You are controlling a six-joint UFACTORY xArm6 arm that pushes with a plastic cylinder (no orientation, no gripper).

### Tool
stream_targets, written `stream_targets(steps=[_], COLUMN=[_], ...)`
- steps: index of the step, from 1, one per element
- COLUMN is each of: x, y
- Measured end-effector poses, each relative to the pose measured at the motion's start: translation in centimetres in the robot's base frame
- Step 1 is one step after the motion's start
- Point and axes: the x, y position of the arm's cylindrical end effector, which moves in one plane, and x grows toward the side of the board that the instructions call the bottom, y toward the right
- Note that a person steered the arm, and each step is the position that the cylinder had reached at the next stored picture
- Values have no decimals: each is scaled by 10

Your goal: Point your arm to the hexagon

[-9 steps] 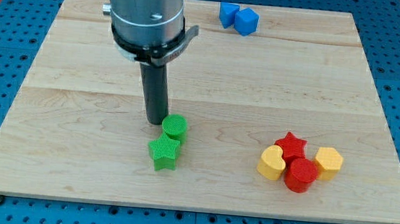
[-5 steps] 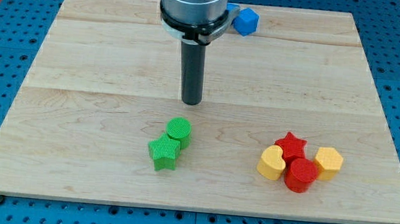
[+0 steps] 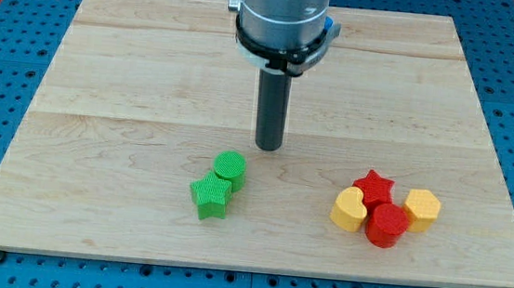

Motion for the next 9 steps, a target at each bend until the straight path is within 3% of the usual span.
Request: stream_targets(steps=[3, 6, 9], x=[-93, -93, -93], y=[76, 77, 117])
